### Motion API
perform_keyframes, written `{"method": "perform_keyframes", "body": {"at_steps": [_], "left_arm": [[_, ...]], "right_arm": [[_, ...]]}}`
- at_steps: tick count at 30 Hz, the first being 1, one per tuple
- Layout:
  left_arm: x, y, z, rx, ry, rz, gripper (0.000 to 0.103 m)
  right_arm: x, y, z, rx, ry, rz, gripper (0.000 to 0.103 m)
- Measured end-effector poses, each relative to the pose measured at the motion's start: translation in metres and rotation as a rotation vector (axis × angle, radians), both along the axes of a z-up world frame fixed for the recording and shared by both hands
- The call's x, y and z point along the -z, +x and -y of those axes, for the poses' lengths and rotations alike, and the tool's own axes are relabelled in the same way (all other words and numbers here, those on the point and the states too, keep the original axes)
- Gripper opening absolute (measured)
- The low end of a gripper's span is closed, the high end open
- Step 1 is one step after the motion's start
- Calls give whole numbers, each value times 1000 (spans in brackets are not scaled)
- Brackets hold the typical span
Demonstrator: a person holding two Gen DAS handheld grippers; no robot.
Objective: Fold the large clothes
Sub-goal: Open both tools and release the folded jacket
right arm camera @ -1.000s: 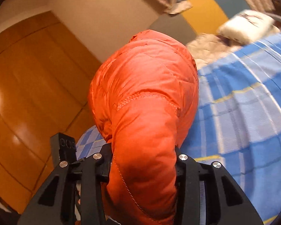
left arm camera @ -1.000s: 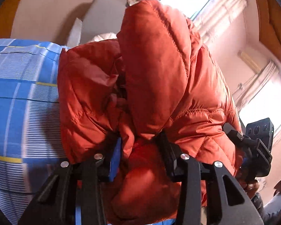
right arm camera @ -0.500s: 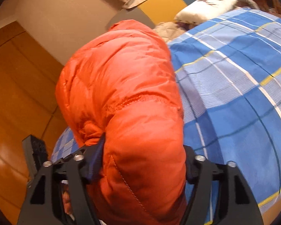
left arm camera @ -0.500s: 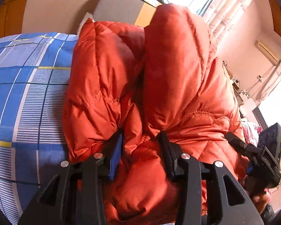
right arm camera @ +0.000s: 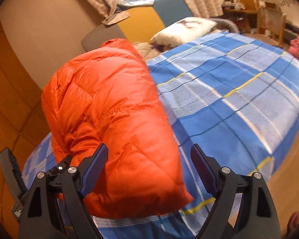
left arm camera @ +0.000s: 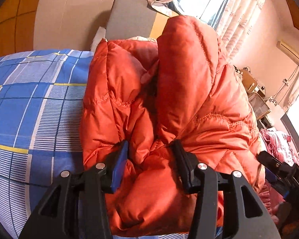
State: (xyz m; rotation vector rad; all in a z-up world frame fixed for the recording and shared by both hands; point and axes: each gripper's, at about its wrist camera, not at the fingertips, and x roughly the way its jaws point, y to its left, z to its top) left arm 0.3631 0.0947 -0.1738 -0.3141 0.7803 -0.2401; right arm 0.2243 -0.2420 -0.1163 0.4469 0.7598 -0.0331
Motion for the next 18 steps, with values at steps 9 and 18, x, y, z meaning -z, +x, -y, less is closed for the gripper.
{"method": "perform_keyframes", "body": {"at_steps": [9,18], "left_arm": [[-13,-39,18,-50,59,31,51],[-24,-58,30,-100,129,52,63]], "right_arm": [[-5,-21,-21,47,-81,-18,85],[-5,-25,-27,22,-131,-23,85]]}}
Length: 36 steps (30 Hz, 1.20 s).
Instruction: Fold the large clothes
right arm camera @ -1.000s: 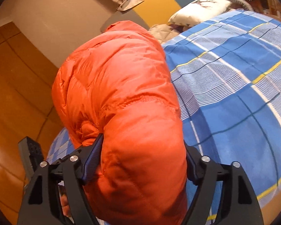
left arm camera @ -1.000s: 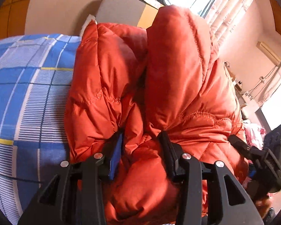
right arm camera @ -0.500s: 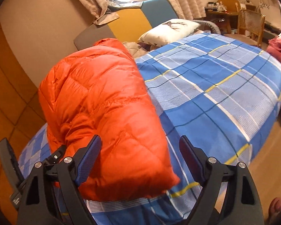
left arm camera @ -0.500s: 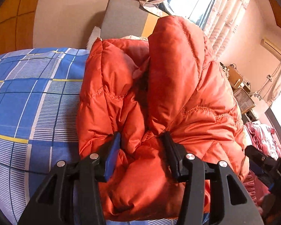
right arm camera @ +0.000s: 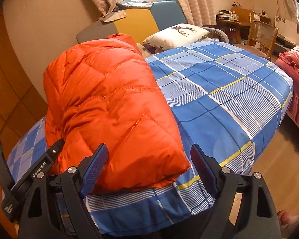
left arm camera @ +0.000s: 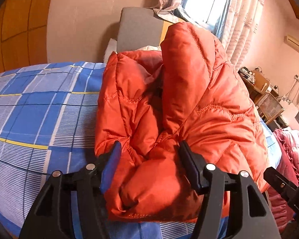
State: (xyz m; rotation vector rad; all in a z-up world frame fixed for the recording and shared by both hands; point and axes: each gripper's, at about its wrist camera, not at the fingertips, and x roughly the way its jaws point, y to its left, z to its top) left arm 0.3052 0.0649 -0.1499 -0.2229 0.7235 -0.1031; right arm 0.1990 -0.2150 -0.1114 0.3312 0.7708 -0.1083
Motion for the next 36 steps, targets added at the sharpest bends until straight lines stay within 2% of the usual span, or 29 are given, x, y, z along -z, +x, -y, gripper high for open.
{"method": "perform_keyframes", "body": {"at_steps": [2,12,14,16,25,26,33,36], "left_arm": [[-2,-3,1,-8,14,8,68],[-2,-24,-3,-29,16,20,79],[-3,-30,-5,-33,19,27,84],[-4,-35,-6,-32,24,33,86],[-12,-62,-4,-65,90,56,100],[-14,-63,-4,-68,93,58,101],[-18,-81,2,-71,137,60,101],[-20,-85,7,-67,181,51,101]], "right_arm": [[-1,0,-1,-12,-11,7,85],[2,-6,-2,3,-14,-5,85],[0,-8,-3,7,-25,2,85],[0,-9,-5,1,-33,2,88],[-4,-14,-17,-49,-129,17,88],[-5,-16,-17,-51,-142,24,91],[-16,-26,-20,-85,-214,63,92],[-20,-27,-25,-93,-256,71,92]]}}
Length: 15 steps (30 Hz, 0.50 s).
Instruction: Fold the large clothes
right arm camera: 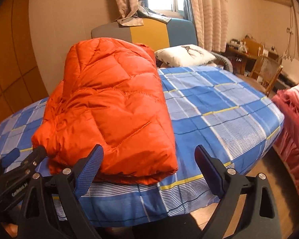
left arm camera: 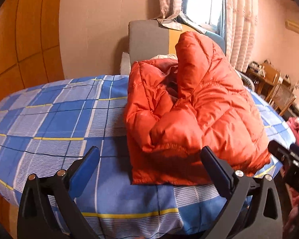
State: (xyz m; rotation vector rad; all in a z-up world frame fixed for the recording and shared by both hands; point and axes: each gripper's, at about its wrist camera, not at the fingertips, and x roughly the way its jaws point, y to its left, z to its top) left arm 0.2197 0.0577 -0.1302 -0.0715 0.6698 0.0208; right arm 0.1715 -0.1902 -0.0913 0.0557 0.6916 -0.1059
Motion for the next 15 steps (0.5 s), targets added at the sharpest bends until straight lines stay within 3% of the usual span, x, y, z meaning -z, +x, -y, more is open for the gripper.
{"method": "perform_keyframes", "body": {"at_steps": [9,15], "left_arm": [[-4,-12,-5,-13,-34,-4,101],[-13,-22,2,-43,0,7,101]], "right_arm": [[-6,-6,-5,-24,-25,15,92],[-13,-12,-5,-18,-21,25,92]]}}
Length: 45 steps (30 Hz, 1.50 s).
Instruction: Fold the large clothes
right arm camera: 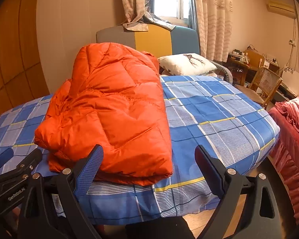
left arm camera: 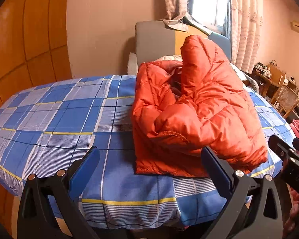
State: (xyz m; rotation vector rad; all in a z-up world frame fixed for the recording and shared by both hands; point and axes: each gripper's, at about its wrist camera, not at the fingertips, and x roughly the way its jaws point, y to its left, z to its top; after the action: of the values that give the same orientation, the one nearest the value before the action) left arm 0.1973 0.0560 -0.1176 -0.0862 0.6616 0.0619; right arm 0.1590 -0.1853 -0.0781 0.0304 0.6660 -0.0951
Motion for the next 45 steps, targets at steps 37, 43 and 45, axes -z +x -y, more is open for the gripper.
{"method": "perform_keyframes", "body": {"at_steps": [37,43,45], "left_arm": [[-5,-19,6,21,-20,29,101],[-4,-21,5,19,-13,48,101],[-4,-20,4,7,-1,46,101]], "right_arm": [[4,-18,3,-12,28,-7,94],[6,-18,3,-13,26,-10,94],[7,-19,3,-14,31,-12,94]]}}
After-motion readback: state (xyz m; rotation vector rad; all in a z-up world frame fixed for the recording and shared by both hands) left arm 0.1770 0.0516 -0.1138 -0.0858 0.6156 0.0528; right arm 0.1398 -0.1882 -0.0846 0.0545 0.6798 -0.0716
